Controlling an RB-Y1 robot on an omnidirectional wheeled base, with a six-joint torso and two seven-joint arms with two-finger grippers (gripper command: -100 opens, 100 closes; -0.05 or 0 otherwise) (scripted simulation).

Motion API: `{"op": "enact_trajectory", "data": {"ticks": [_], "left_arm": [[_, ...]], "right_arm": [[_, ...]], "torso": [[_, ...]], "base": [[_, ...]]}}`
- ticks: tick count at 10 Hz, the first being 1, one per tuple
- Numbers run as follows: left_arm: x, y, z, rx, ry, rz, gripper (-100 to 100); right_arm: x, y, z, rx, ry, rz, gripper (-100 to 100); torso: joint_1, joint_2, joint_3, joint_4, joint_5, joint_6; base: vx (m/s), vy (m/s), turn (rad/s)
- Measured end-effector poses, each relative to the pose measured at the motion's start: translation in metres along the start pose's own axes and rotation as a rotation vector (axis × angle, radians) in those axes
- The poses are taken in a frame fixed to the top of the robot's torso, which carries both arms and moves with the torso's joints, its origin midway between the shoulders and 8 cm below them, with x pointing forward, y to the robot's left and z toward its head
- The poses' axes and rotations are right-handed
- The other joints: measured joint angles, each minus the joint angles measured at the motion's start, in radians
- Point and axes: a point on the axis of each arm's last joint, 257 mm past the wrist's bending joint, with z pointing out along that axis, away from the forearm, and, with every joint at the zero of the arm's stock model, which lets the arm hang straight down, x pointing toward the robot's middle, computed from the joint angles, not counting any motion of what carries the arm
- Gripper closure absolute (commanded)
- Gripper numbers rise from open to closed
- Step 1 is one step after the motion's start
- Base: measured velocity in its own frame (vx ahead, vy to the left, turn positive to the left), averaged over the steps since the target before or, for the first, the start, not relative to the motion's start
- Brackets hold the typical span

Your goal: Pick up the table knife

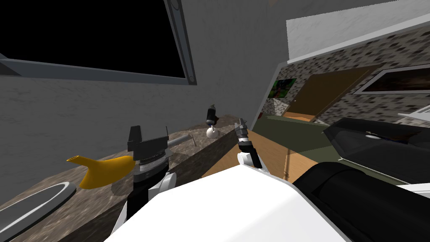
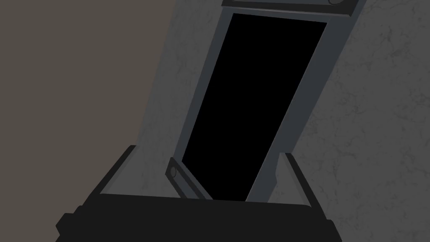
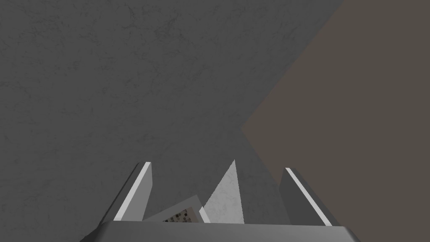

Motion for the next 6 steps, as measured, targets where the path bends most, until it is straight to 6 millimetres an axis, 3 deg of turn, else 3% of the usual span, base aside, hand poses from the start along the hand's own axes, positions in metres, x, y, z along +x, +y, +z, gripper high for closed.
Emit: {"op": "enact_trajectory", "data": {"ticks": [6], "left_arm": [[0.038,0.007,0.023,0.033,0.144,0.007,-100]], "right_arm": [[0.000,0.000,0.000,0.000,0.000,0.000,0]], "torso": [[0.002,0.000,0.000,0.000,0.001,0.000]], "base": [[-0.006,0.026,0.009]]}}
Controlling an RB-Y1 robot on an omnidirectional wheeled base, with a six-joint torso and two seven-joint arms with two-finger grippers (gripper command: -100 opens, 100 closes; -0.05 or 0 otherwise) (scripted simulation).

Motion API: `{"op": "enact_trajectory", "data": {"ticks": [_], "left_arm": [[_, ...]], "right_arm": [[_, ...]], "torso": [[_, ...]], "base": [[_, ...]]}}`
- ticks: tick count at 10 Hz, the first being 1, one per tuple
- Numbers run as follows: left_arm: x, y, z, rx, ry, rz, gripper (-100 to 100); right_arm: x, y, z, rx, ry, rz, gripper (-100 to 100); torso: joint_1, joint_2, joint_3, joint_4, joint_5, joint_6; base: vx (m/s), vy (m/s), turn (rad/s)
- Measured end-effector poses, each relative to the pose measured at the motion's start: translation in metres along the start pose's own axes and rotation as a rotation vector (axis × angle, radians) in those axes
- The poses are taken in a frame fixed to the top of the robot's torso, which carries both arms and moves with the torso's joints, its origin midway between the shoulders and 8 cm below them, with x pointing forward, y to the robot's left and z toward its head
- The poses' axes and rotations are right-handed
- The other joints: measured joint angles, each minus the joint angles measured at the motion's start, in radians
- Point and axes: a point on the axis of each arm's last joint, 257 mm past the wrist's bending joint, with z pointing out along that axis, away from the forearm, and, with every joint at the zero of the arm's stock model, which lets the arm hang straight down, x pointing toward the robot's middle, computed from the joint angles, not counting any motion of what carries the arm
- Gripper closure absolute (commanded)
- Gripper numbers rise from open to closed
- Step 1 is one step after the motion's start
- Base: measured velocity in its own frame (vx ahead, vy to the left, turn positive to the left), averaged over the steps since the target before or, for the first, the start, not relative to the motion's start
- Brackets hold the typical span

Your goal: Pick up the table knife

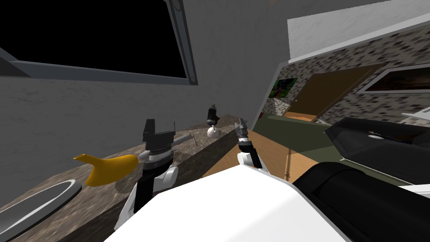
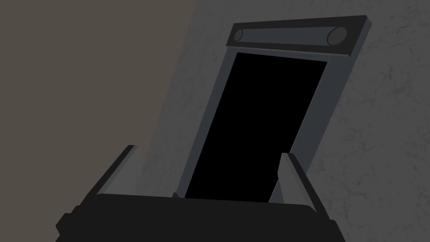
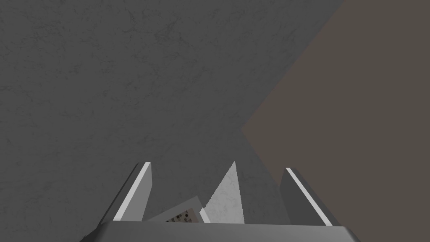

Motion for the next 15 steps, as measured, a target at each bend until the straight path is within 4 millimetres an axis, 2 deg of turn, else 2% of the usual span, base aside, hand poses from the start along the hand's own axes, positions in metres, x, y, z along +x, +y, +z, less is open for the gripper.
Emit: {"op": "enact_trajectory", "data": {"ticks": [6,11,14,15], "left_arm": [[0.030,0.016,0.028,0.006,0.120,0.033,-100],[0.053,0.041,0.047,-0.025,0.212,0.086,-100],[0.066,0.064,0.057,-0.070,0.275,0.137,-100],[0.070,0.079,0.059,-0.096,0.303,0.164,-100]], "right_arm": [[0.000,0.000,0.000,0.000,0.000,0.000,0],[0.000,0.000,0.000,0.000,0.000,0.000,0],[0.000,0.000,0.000,0.000,0.000,0.000,0],[0.000,0.000,0.000,0.000,0.000,0.000,0]], "torso": [[-0.001,-0.001,0.000,0.000,0.000,0.000],[-0.002,-0.001,-0.001,0.000,-0.001,0.000],[-0.003,-0.001,-0.001,0.000,-0.001,0.000],[-0.004,-0.002,-0.001,0.000,-0.001,0.000]], "base": [[0.001,0.012,0.005],[0.006,-0.002,0.001],[0.015,-0.016,-0.001],[0.015,-0.018,-0.002]]}}
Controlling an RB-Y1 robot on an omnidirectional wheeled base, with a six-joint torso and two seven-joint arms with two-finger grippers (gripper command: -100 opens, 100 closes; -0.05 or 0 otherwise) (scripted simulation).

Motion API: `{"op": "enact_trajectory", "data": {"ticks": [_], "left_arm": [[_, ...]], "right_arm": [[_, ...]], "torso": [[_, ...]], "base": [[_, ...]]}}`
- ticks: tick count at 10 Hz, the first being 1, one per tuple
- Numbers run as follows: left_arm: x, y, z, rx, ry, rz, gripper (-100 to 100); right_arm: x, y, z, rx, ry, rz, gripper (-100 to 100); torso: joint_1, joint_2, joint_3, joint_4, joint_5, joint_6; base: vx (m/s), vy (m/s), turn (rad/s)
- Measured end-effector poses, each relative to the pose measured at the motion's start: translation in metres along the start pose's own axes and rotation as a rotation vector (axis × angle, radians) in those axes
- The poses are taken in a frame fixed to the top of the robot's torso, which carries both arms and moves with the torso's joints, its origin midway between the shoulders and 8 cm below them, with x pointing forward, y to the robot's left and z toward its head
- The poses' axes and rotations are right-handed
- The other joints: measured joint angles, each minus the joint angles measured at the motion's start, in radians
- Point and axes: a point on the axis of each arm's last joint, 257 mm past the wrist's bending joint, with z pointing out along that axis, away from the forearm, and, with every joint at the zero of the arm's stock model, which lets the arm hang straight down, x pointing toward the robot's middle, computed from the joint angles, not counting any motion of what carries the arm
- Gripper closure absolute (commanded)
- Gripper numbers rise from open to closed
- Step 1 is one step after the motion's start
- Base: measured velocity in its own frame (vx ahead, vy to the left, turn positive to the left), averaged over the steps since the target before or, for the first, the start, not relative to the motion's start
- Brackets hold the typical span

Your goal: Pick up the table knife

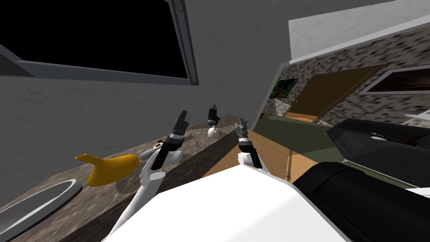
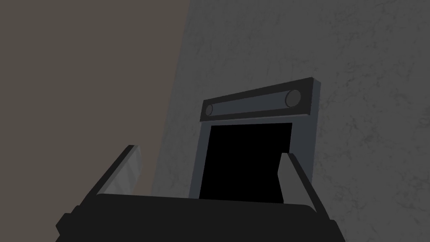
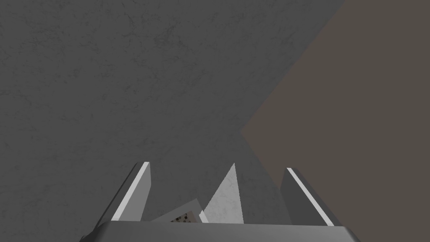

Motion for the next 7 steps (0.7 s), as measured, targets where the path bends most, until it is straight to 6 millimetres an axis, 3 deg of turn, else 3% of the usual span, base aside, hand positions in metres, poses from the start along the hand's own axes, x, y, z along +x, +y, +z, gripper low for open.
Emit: {"op": "enact_trajectory", "data": {"ticks": [2,7], "left_arm": [[0.007,0.013,0.008,-0.040,0.038,0.035,-100],[0.022,0.075,0.012,-0.197,0.154,0.155,-100]], "right_arm": [[0.000,0.000,0.000,0.000,0.000,0.000,0],[0.000,0.000,0.000,0.000,0.000,0.000,0]], "torso": [[0.000,0.000,0.000,0.000,0.000,0.000],[-0.002,0.000,0.000,0.000,0.000,0.000]], "base": [[0.024,-0.028,-0.005],[0.026,-0.041,-0.006]]}}
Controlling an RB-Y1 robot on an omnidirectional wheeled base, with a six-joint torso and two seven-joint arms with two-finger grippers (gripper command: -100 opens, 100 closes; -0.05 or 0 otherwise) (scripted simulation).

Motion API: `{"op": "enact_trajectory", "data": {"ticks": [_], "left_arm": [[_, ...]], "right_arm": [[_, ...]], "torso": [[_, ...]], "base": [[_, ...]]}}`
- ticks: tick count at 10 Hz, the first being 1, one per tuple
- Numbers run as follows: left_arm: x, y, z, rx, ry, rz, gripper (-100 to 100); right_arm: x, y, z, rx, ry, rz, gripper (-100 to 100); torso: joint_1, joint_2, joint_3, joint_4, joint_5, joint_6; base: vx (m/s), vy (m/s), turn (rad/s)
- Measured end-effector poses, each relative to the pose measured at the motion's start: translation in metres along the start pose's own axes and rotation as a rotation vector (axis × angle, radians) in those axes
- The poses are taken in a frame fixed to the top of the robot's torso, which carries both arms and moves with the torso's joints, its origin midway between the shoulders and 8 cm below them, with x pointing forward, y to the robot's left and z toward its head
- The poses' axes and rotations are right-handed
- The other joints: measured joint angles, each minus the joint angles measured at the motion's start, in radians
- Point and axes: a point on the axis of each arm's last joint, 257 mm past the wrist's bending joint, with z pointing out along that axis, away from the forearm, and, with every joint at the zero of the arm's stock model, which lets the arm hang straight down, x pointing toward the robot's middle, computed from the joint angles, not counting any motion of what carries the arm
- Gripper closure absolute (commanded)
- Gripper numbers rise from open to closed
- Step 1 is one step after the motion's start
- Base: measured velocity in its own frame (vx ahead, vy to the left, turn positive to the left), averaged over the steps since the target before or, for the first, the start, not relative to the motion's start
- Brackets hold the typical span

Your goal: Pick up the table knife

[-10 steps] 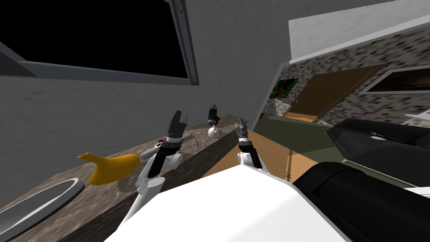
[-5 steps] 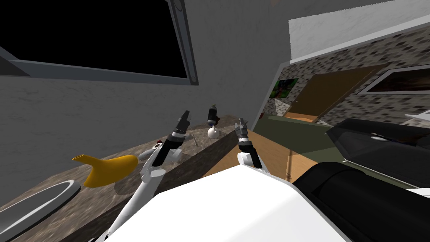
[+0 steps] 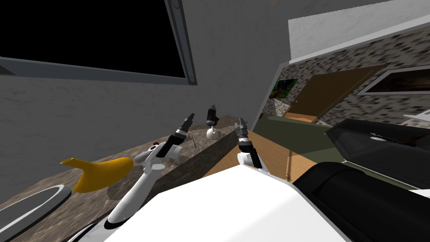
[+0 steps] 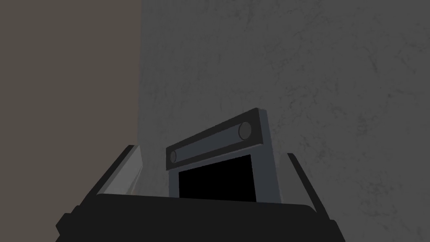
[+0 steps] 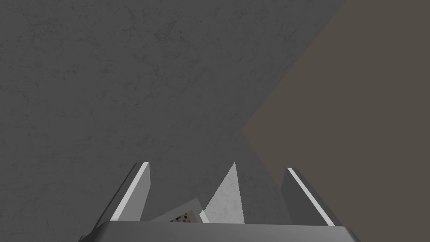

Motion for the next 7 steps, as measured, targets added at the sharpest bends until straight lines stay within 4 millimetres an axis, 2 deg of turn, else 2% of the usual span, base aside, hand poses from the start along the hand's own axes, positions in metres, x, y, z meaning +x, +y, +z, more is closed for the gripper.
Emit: {"op": "enact_trajectory", "data": {"ticks": [1,6,7], "left_arm": [[0.004,0.016,0.002,-0.039,0.024,0.024,-100],[0.014,0.072,-0.005,-0.189,0.110,0.118,-100],[0.015,0.091,-0.009,-0.232,0.133,0.142,-100]], "right_arm": [[0.000,0.000,0.000,0.000,0.000,0.000,0],[0.000,0.000,0.000,0.000,0.000,0.000,0],[0.000,0.000,0.000,0.000,0.000,0.000,0]], "torso": [[0.000,0.000,0.000,0.000,0.000,0.000],[0.000,0.000,0.000,0.000,0.000,0.000],[0.000,0.000,0.000,0.000,0.000,0.000]], "base": [[0.024,-0.039,-0.004],[0.022,-0.044,-0.009],[0.015,-0.049,-0.003]]}}
